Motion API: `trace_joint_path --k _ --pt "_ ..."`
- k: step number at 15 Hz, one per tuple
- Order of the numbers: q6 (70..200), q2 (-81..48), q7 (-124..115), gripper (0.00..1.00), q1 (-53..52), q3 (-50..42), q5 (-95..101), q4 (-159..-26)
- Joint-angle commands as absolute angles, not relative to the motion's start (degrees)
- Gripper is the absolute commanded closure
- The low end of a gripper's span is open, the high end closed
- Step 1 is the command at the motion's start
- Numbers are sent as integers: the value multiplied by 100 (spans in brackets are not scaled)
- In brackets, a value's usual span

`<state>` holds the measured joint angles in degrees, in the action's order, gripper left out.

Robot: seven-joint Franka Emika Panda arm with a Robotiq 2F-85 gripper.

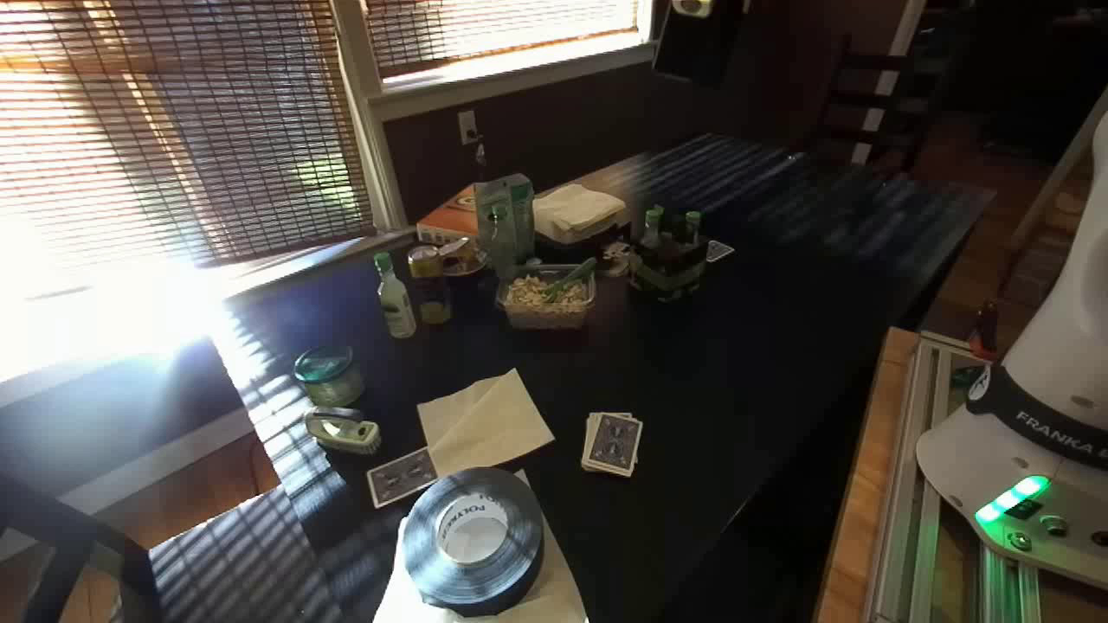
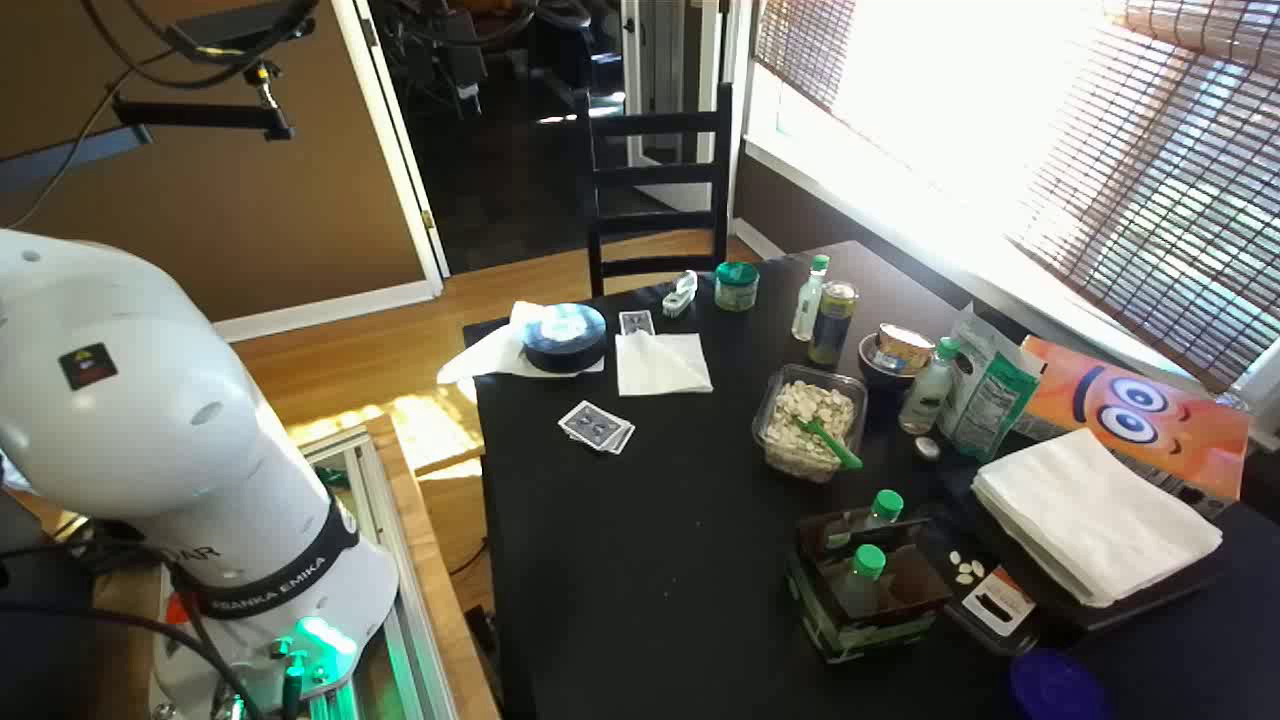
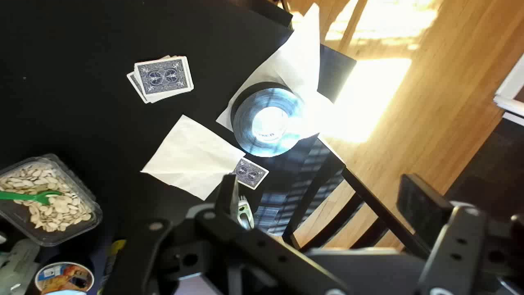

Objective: Put the white bottle on the left inside the case of bottles

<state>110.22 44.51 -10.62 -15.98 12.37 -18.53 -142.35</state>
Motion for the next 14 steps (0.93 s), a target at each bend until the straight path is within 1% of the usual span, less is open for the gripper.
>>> trace_joint_path --k 1,7,9,11,14 --pt "10987 4458 -1019 0 -1517 1291 -1898 -14215" --pt "10987 4458 -1019 0 -1517 1291 -1898 -14215" --pt "11457 4225 -1181 0 -1268 1326 -1811 -14109" --pt "11889 3787 -1001 0 -1054 1263 -1593 -13871" --pt "12008 2790 -789 0 -758 1200 -1123 -13196"
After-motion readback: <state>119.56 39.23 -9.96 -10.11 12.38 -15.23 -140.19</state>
